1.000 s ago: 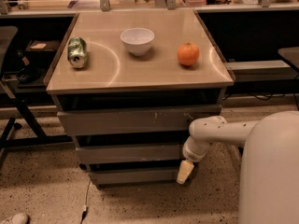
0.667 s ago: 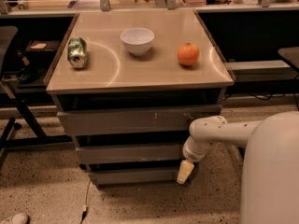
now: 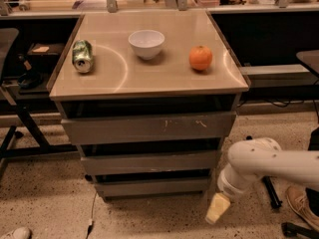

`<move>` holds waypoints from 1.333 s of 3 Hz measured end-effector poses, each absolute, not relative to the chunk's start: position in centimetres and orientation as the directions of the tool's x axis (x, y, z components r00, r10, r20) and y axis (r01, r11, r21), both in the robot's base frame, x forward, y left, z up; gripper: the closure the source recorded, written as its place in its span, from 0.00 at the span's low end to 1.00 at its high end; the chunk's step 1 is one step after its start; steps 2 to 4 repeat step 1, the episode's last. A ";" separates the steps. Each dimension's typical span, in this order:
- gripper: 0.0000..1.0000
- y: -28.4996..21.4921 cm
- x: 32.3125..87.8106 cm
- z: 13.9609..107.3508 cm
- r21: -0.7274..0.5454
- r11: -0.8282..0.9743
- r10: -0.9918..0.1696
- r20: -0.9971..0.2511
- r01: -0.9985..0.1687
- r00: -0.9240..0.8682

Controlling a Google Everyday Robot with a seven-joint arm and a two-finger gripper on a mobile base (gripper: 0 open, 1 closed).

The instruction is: Close middle drawer

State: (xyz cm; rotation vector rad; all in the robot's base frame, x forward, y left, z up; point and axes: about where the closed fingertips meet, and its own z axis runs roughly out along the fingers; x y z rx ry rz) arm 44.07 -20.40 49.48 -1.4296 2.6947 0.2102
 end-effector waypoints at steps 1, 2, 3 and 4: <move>0.00 -21.4 40.8 50.1 0.086 0.560 -0.818 -0.100 -0.824 -0.566; 0.00 -21.4 40.8 50.1 0.086 0.560 -0.818 -0.100 -0.824 -0.566; 0.00 -21.4 40.8 50.1 0.086 0.560 -0.818 -0.100 -0.824 -0.566; 0.00 -21.4 40.8 50.1 0.086 0.560 -0.818 -0.100 -0.824 -0.566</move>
Offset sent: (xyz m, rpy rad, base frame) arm 0.0000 0.0000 0.0000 0.0000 0.0000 0.0000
